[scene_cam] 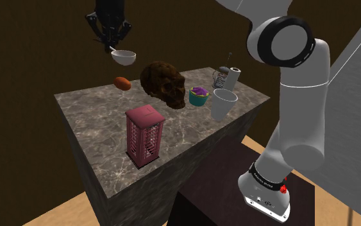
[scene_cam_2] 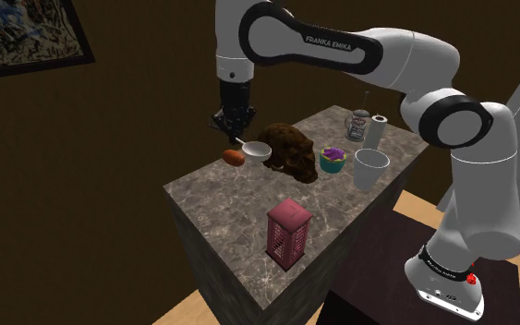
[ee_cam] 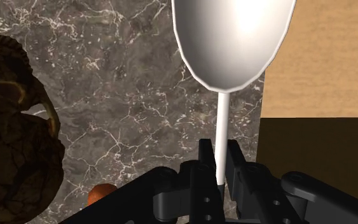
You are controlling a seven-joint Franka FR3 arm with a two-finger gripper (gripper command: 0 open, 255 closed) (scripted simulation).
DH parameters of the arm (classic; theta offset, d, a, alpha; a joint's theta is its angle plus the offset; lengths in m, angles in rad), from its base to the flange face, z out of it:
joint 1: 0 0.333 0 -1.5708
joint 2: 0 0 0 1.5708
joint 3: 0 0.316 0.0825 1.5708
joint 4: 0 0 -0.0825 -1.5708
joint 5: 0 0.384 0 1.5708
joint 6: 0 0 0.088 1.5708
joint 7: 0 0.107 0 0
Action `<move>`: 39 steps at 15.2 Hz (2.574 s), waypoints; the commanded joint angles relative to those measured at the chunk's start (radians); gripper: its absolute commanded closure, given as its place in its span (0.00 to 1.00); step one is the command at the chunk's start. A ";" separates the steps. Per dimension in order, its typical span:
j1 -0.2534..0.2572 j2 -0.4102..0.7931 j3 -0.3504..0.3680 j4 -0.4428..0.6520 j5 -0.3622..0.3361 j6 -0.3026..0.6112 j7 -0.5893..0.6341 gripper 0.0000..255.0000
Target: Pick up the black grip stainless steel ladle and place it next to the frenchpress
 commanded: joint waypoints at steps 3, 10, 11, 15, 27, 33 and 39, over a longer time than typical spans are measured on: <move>0.021 0.053 -0.002 0.142 -0.015 -0.090 0.006 1.00; -0.087 -0.118 -0.001 -0.082 0.037 -0.040 -0.069 1.00; -0.111 -0.159 -0.006 -0.141 0.051 -0.023 -0.091 1.00; -0.190 -0.296 -0.037 -0.323 0.098 0.019 -0.187 1.00; -0.347 -0.552 -0.181 -0.627 0.154 0.041 -0.483 1.00; -0.409 -0.617 -0.266 -0.695 0.145 0.029 -0.630 1.00; -0.469 -0.642 -0.354 -0.718 0.125 0.012 -0.777 1.00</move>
